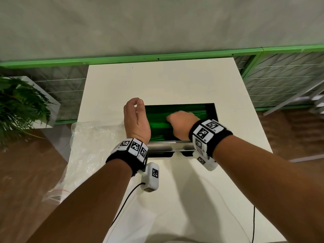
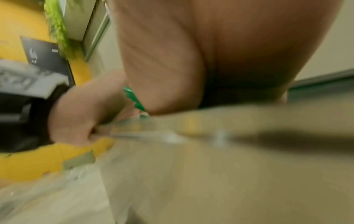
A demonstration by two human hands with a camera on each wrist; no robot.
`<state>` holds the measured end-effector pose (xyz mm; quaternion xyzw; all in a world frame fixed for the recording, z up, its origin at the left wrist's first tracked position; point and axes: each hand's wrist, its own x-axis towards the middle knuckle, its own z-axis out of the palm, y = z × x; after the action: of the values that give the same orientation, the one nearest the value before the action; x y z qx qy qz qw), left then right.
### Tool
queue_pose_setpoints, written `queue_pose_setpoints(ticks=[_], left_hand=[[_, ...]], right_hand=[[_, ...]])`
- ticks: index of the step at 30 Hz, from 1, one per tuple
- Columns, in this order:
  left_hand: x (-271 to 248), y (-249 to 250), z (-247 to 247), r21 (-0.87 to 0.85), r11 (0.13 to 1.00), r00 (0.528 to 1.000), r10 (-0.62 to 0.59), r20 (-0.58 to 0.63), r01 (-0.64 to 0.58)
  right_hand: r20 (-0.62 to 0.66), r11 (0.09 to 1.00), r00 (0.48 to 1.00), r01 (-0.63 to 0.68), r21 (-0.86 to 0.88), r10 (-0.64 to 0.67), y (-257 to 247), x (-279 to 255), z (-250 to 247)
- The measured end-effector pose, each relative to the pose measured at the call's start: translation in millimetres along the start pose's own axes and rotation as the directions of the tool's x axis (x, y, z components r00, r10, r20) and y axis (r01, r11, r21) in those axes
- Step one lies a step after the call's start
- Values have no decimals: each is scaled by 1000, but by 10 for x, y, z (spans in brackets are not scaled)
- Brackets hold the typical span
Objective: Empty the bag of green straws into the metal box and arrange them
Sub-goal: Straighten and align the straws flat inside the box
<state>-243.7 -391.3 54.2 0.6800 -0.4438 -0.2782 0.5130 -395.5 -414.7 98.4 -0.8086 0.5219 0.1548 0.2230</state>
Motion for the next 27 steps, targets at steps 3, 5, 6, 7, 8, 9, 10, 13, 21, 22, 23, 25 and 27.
queue_pose_setpoints(ticks=[3, 5, 6, 7, 8, 9, 10, 13, 21, 22, 23, 25, 27], left_hand=[[-6, 0, -2, 49, 998, 999, 33, 26, -34], [12, 3, 4, 82, 996, 998, 24, 57, -29], [20, -1, 9, 97, 995, 997, 9, 72, -16], [26, -7, 16, 110, 994, 997, -13, 82, 4], [33, -7, 19, 120, 993, 996, -33, 87, 23], [40, -9, 18, 128, 991, 995, -52, 88, 41], [50, -11, 13, 134, 989, 993, -70, 90, 58], [39, 16, 14, 131, 988, 991, -93, 92, 80], [15, 100, -1, 162, 981, 985, -127, 115, 108], [16, 102, -5, 167, 980, 985, -128, 115, 108], [18, 107, -9, 165, 980, 985, -131, 115, 111], [10, 130, -17, 156, 980, 982, -145, 118, 126], [8, 136, -16, 141, 981, 980, -153, 124, 135]], right_hand=[[-80, 1000, 997, -7, -19, 5, 23, 48, 110], [-146, 997, 989, 27, 65, -17, 54, 36, 73], [-176, 991, 984, 58, 122, -35, 85, -4, 24], [-210, 977, 976, 91, 192, -50, 137, -65, -34], [-236, 959, 970, 123, 255, -62, 207, -135, -97], [-227, 950, 971, 138, 282, -73, 287, -207, -148], [-180, 952, 980, 135, 276, -87, 375, -272, -182], [52, 994, 996, 67, 84, -72, 530, -399, -153], [24, 999, 1000, 18, -26, -18, 518, -191, -9], [-6, 999, 1000, 26, -30, -26, 527, -186, -11], [-32, 999, 999, 33, -20, -34, 540, -197, -29], [-90, 999, 995, 45, 28, -42, 567, -255, -101], [-175, 994, 983, 74, 85, -59, 564, -342, -190]])
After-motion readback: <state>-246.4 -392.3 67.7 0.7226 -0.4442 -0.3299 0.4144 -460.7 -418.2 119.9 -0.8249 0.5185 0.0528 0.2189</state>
